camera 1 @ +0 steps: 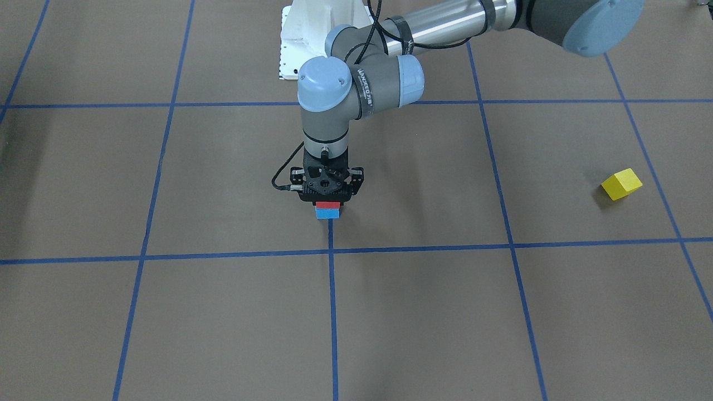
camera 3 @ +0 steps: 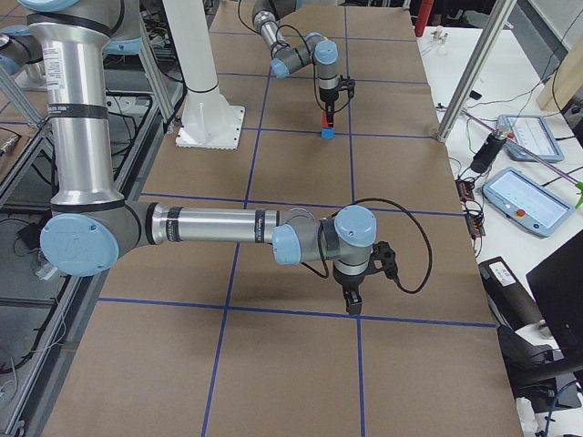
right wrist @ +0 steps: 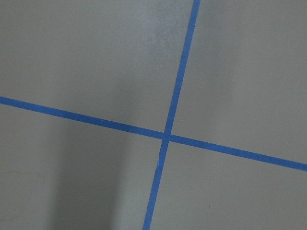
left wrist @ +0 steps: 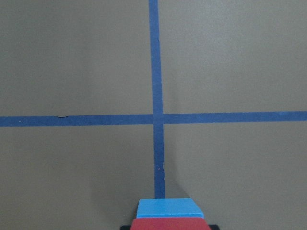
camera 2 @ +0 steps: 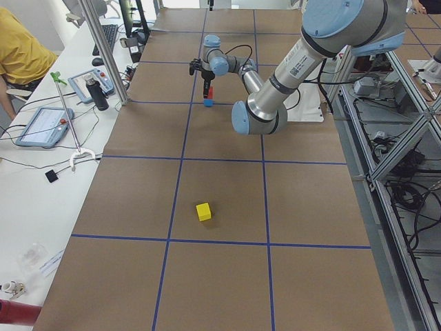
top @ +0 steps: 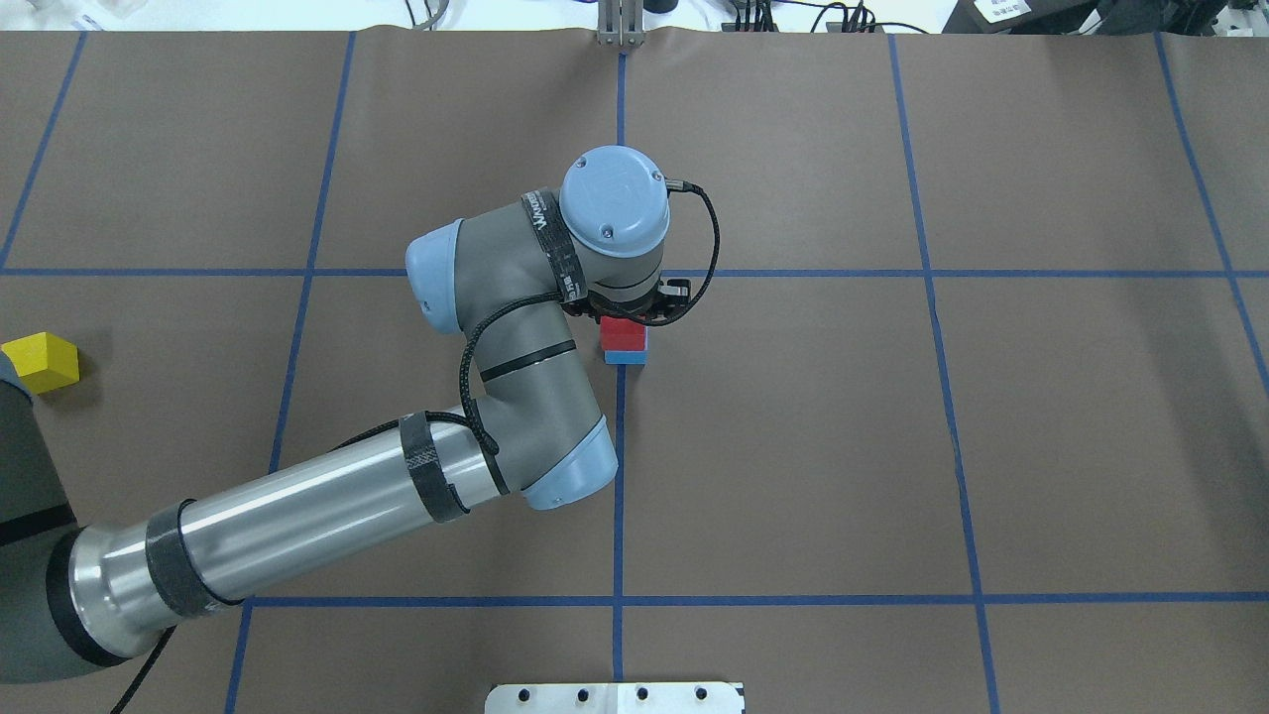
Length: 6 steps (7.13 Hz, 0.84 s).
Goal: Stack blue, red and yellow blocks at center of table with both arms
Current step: 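Lower the red cube onto the blue cube and open the left gripper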
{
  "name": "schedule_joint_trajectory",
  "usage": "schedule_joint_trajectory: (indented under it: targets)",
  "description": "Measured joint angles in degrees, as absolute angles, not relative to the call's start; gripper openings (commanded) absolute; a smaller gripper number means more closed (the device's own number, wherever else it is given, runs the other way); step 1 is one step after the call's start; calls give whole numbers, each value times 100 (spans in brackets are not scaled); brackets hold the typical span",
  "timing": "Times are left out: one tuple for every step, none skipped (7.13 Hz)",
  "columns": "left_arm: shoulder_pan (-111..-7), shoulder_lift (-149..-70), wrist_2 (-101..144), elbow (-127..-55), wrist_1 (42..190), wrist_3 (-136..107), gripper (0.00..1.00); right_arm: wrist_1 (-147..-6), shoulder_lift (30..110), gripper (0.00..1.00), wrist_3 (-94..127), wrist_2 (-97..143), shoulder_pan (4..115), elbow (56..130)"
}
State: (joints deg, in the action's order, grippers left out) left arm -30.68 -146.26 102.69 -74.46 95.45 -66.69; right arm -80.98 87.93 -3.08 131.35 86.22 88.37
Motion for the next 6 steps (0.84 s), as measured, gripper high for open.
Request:
schedule_joint_trajectory:
  targets:
    - [-3068, -14626, 10267, -7446, 9545, -6659, 52, -8096, 8796, 100, -308, 13133, 8622, 8836]
    - [-3064, -14630, 10266, -7449, 9545, -6655, 55, -8095, 8797, 100, -308, 13132, 8622, 8834]
    - [-3058, -14635, 10267, -7452, 9545, -6656, 64, -8095, 8797, 100, -307, 13131, 8622, 8833]
    - [-3056, -14637, 10269, -7452, 9545, -6661, 74, -8095, 8798, 100, -308, 13131, 8622, 8833]
    - [-3055, -14636, 10268, -7453, 9543, -6671, 82, -8095, 8798, 100, -308, 13131, 8622, 8833]
    - [-3049, -14635, 10266, -7453, 9541, -6683, 99, -8095, 8798, 100, -308, 13131, 8622, 8833]
